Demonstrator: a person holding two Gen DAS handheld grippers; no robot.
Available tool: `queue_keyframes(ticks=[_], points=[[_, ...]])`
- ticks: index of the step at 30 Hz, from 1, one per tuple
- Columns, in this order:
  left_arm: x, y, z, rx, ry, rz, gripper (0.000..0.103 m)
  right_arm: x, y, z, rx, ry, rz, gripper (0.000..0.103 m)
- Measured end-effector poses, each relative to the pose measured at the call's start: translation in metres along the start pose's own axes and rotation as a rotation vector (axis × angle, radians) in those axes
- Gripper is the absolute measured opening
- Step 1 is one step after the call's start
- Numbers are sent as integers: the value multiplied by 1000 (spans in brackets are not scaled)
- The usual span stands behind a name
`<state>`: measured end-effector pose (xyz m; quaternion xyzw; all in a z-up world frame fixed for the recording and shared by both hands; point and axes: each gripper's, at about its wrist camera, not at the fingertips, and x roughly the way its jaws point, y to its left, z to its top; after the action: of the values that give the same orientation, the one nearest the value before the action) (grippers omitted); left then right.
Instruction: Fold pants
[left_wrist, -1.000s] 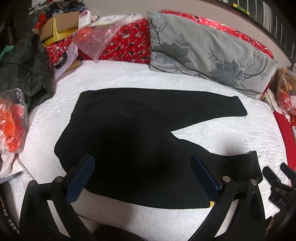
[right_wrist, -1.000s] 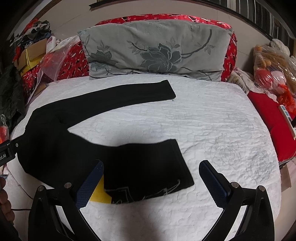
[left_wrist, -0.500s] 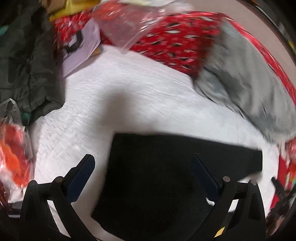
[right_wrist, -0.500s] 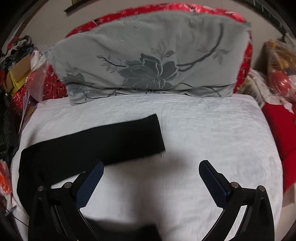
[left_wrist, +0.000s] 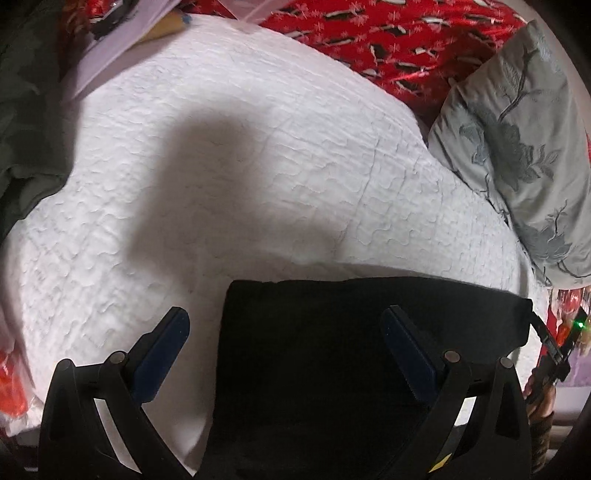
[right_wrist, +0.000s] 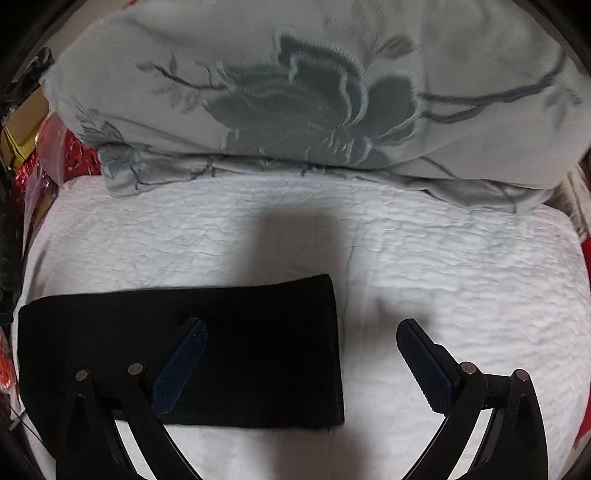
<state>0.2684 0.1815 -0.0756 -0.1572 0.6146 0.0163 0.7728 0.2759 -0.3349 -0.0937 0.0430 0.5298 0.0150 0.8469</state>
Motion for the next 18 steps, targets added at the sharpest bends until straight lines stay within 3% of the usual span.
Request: queue_keyframes(ticks=[5,7,8,9,12,14,16,18], points=[[10,-2,7,-18,35,-55,103,23,7,3,-35,51,39,81],[14,-5,9,-19,51,-83,103,25,9,1,-47,41,43,79],[16,-6,11,-17,59,-89,103,25,9,2,-51,37,51,73],[17,-7,11,-13,62,-93,97,25,8,2,-51,35,60,70],[21,-8,11,-10,70,-92,83,22,2,1,-30,33,80,49],[20,-8,11,12,57,-78,60,19,-3,1,-22,35,83,25],[18,-6,10,15,61,-86,34,16,-9,0,-13,37,110,15],[15,-6,9,17,47,-70,33,14,-10,-1,-8,33,129,9]])
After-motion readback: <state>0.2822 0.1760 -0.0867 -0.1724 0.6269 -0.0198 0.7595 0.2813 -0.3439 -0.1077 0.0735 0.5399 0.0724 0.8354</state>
